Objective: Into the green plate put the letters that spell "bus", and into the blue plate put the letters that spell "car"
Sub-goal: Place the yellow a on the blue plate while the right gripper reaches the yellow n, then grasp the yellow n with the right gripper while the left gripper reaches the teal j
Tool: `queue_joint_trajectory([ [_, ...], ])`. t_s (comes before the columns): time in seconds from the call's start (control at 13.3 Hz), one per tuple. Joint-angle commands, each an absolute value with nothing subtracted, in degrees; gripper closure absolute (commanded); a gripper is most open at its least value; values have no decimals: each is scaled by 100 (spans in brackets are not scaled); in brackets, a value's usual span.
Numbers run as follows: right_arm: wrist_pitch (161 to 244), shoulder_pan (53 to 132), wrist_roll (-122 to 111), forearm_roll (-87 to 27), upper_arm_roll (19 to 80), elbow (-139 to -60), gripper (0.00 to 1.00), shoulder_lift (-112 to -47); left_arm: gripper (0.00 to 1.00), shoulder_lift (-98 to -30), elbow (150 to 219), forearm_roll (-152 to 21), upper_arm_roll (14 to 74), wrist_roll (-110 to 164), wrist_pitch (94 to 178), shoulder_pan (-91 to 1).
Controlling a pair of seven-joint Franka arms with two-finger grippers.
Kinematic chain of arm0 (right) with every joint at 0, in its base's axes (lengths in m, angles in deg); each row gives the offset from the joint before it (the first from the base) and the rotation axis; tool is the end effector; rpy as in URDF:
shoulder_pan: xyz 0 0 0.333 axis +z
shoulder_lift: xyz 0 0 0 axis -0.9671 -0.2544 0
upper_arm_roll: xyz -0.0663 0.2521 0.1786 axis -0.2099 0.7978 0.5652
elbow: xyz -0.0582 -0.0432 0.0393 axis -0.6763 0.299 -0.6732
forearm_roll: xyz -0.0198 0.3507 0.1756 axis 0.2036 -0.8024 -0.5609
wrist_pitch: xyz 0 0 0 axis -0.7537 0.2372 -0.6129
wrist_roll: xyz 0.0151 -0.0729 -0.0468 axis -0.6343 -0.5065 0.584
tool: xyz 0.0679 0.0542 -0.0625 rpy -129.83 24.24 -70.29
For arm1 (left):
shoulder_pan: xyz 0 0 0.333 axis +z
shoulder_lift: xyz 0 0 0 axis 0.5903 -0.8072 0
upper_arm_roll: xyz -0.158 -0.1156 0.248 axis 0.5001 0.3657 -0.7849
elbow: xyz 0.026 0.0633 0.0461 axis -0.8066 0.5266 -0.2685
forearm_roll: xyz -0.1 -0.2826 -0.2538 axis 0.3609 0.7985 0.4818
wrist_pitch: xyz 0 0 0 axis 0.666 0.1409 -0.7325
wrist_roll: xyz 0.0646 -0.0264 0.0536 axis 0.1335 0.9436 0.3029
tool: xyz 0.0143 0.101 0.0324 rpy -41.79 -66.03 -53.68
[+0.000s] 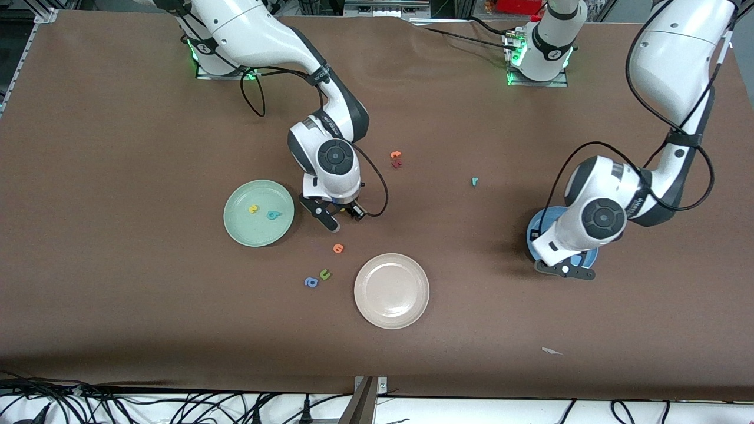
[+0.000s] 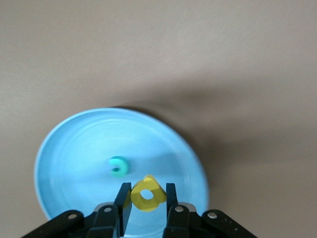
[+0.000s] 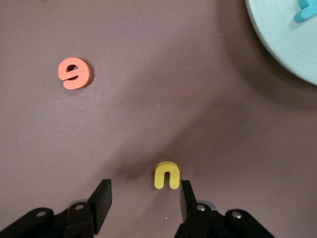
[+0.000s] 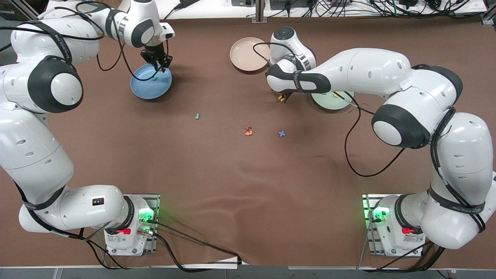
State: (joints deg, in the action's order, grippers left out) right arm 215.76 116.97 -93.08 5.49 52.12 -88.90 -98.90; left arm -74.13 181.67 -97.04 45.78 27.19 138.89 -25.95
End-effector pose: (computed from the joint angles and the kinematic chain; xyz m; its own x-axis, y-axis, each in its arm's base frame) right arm 0.5401 0.4460 0.2013 0.7261 -0.6875 0.0086 -0.6869 -0.7248 0.0543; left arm 0.6531 -0.0732 0.2363 0.9597 -0.2283 -0.1639 -0.2485 -0.9617 -0.1154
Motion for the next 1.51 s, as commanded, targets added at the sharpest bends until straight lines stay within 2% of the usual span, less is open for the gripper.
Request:
queue_joint_trajectory([
  [0.0,21667,11745,-9347,673,5179,-8963,40,-9962,48,-7668,18100,-9907,4616,3756,13842,-2283],
  [0.08,21685,11754,-9338,673,5179,-8998,40,-9962,0,-7687,18091,-9908,4608,3977,13869,-2273],
  [0.38,21834,11754,-9321,761,5179,-9191,40,-9970,0,-7590,18108,-9138,4739,3647,13878,-2387],
  [0.53,21922,11754,-9321,770,5179,-9245,46,-9970,0,-7354,18266,-8871,5037,3462,13904,-2335],
  [0.83,21905,11754,-9190,770,5179,-9236,73,-9962,0,-6871,19152,-8853,5503,2469,14455,-2326],
  [0.98,21835,11745,-8848,770,5179,-9244,80,-9935,0,-6659,19854,-8862,5635,2065,15201,-2343],
  [1.13,21668,11736,-8636,770,5126,-9210,86,-9848,0,-6554,20400,-8949,5714,1661,15669,-2387],
  [1.43,20737,11701,-7407,717,4688,-9183,87,-9339,0,-6360,21017,-9326,5873,1002,15987,-2431],
])
